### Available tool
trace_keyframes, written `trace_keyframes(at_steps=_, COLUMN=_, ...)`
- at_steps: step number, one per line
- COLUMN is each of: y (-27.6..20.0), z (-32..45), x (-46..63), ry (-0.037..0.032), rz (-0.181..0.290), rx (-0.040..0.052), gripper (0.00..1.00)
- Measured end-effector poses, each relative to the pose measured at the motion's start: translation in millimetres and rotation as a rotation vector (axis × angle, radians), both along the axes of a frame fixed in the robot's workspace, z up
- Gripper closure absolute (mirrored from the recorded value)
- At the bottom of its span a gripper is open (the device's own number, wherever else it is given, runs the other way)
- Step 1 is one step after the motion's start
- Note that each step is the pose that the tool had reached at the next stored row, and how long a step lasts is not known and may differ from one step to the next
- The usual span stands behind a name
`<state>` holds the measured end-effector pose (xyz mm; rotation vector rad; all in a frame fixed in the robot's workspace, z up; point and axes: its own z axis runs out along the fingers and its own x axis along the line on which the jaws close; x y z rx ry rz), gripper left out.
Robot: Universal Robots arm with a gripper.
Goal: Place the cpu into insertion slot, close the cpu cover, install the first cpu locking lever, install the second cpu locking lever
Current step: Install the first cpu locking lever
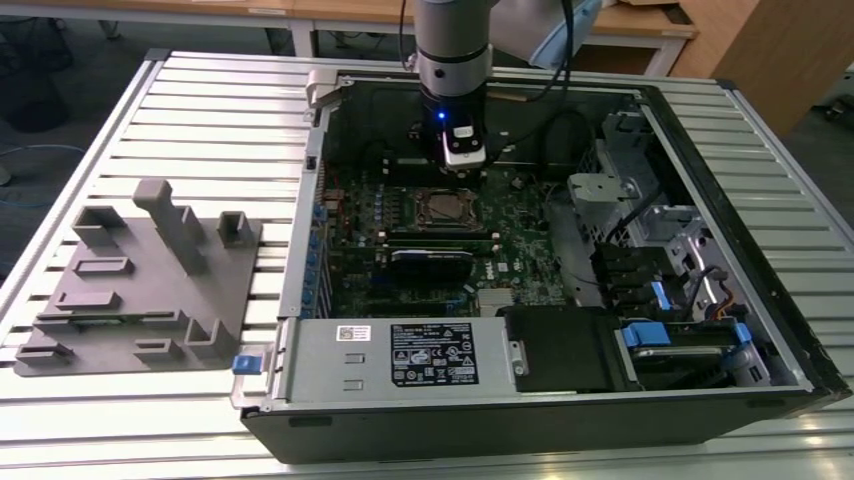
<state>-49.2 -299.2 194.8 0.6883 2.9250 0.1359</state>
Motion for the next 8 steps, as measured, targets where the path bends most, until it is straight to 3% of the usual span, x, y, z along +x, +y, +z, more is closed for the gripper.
trace_keyframes(at_steps=4, y=0.1, z=0.8, x=0.1, ry=-0.0003, rz=0.0, rx=0.0079, gripper=0.9)
trace_keyframes(at_steps=8, y=0.0, z=6.7, x=0.0, ry=0.0012, rz=0.0, rx=0.0082, gripper=0.9)
